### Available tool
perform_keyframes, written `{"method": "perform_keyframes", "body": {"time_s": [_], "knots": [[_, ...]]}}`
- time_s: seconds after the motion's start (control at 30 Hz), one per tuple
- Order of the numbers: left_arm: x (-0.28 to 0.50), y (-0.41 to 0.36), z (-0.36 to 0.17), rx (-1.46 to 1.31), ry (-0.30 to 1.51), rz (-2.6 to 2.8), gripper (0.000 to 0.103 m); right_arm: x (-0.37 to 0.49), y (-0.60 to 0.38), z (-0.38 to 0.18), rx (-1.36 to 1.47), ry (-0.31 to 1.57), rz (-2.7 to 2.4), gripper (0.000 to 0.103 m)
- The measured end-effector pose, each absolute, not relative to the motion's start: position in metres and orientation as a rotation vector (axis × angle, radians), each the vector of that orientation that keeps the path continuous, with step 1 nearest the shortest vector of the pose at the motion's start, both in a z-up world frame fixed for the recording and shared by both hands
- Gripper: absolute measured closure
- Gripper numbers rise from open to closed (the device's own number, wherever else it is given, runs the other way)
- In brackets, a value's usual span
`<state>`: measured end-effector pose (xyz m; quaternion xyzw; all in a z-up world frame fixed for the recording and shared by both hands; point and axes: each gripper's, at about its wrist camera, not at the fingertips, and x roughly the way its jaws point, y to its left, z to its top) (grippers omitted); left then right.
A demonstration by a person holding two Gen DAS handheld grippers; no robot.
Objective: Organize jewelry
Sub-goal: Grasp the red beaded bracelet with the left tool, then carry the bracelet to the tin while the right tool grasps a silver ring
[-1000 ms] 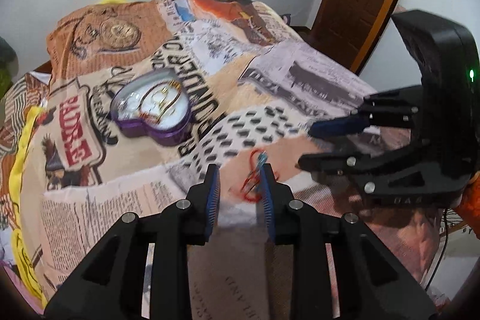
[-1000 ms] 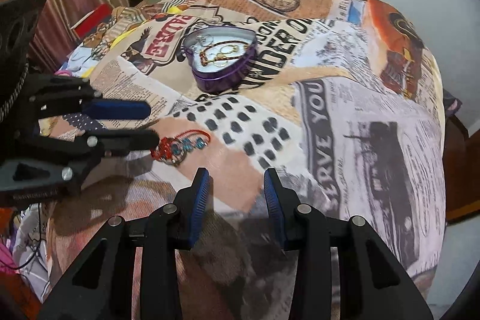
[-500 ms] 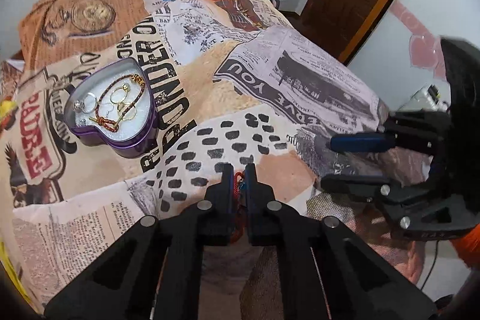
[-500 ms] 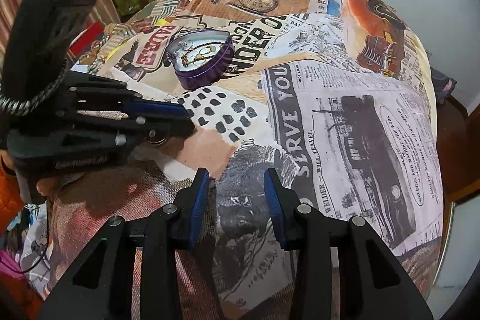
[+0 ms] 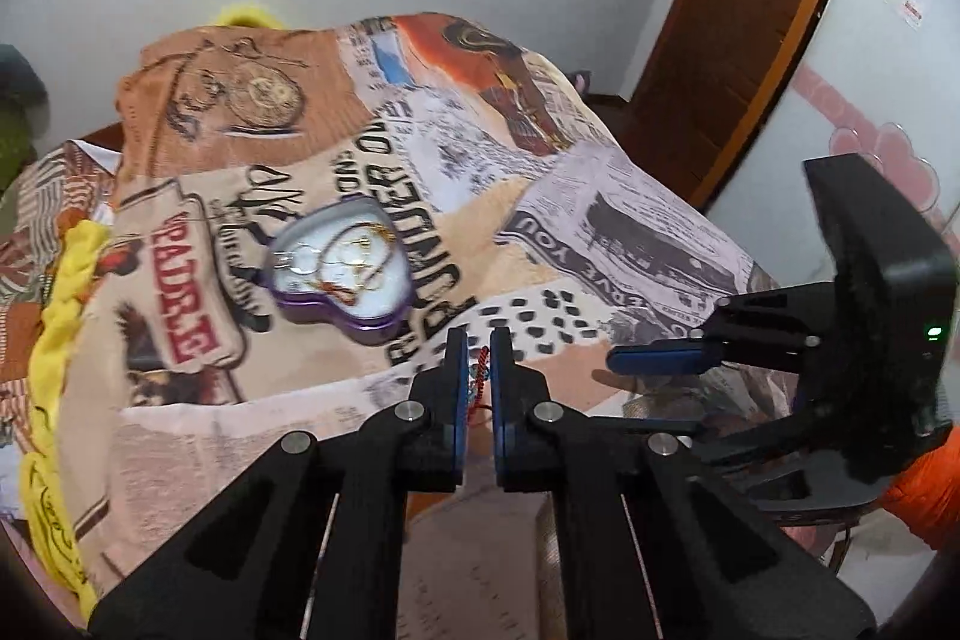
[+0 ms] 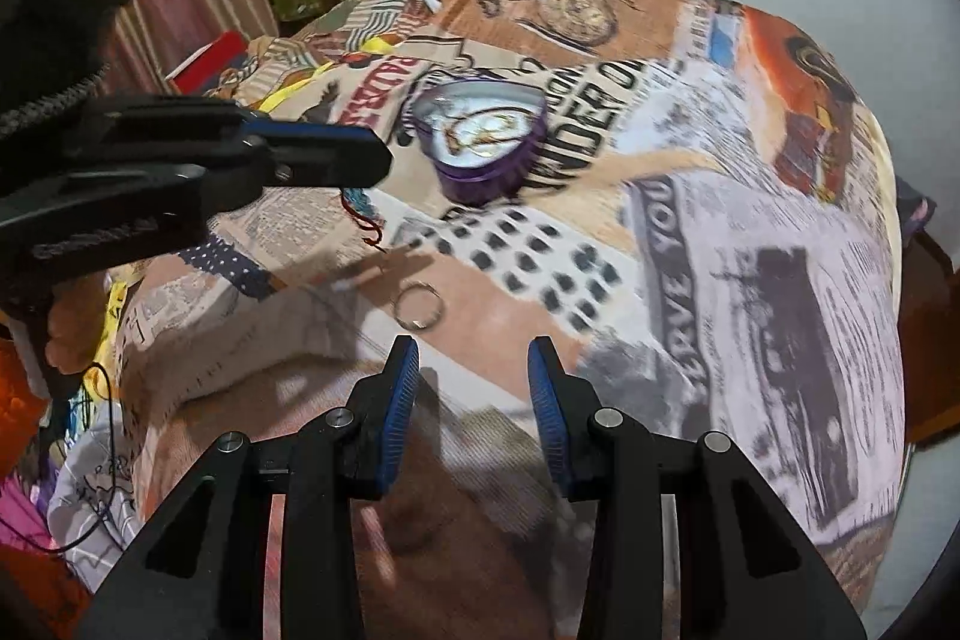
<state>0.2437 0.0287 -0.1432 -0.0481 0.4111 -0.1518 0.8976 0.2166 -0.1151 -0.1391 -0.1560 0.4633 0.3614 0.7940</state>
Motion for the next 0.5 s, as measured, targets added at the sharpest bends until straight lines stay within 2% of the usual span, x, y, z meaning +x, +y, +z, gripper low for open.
{"method": "perform_keyframes", "body": {"time_s": [0.47, 0.5], "knots": [[0.223, 0.064, -0.161, -0.126, 0.866, -0.252, 0.098, 0.228, -0.084, -0.158, -0.374, 1.041, 0.795, 0.069], [0.223, 0.065, -0.161, -0.127, 0.865, -0.250, 0.098, 0.228, -0.084, -0.158, -0.370, 1.039, 0.795, 0.072]]}}
